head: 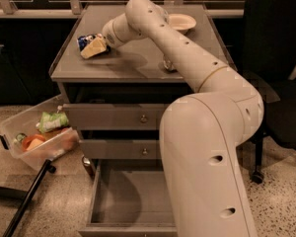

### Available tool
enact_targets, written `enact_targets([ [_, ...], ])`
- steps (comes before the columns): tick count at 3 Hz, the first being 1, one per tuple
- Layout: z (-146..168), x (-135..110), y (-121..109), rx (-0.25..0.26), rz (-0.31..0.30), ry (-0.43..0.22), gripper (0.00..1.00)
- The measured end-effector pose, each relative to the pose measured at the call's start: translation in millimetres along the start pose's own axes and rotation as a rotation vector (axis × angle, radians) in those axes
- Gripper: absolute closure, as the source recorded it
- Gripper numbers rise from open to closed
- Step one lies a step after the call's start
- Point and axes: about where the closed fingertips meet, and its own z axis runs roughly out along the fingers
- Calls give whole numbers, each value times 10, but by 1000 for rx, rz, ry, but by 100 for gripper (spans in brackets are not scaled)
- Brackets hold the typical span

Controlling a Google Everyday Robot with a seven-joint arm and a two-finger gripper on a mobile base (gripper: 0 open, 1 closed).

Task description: Place pepsi can into bottom drawer

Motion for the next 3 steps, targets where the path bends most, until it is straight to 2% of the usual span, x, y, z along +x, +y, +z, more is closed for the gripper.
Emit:
enact_targets([
  [2, 32, 23, 36, -18, -8, 9, 65],
  [3, -139, 40, 9, 10, -11, -2, 89],
])
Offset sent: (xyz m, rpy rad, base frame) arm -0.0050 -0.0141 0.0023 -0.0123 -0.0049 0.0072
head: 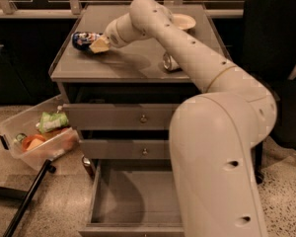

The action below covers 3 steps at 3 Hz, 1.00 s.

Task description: Place pepsi can into bottom drawer

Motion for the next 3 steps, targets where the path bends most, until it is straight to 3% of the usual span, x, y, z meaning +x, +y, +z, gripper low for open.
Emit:
enact_targets([
  [1, -426, -29, 47, 27, -27, -45, 100],
  [2, -1001, -23, 245, 32, -72, -69, 100],
  [3, -1546, 54, 498, 5, -116, -75, 100],
])
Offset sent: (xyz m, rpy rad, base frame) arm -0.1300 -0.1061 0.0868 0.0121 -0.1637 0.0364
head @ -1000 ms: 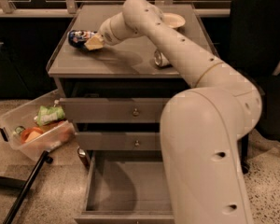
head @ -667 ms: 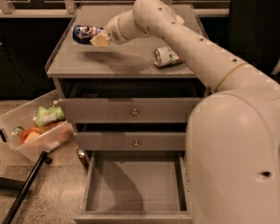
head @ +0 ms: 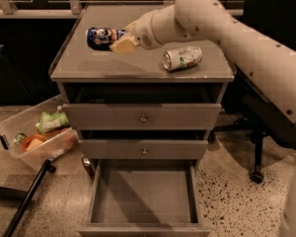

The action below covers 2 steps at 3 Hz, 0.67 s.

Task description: Place pepsi can into bottom drawer

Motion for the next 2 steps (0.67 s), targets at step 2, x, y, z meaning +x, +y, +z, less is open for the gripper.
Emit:
enact_targets([
  [2, -805, 568, 497, -52, 3, 77, 100],
])
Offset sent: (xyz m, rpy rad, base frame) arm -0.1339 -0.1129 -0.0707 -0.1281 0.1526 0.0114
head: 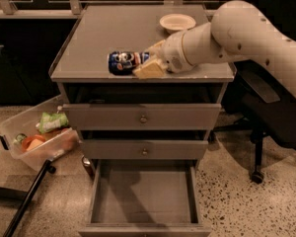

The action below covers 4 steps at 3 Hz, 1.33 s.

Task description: Place pepsi can into bottom drawer

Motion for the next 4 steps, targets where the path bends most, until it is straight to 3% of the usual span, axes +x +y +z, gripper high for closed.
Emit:
enact_targets([
  [2, 422, 1780, 511, -45, 112, 233, 100],
  [3, 772, 2680, 819, -116, 185, 391, 100],
  [4, 773, 2681, 819, -116, 185, 391, 100],
])
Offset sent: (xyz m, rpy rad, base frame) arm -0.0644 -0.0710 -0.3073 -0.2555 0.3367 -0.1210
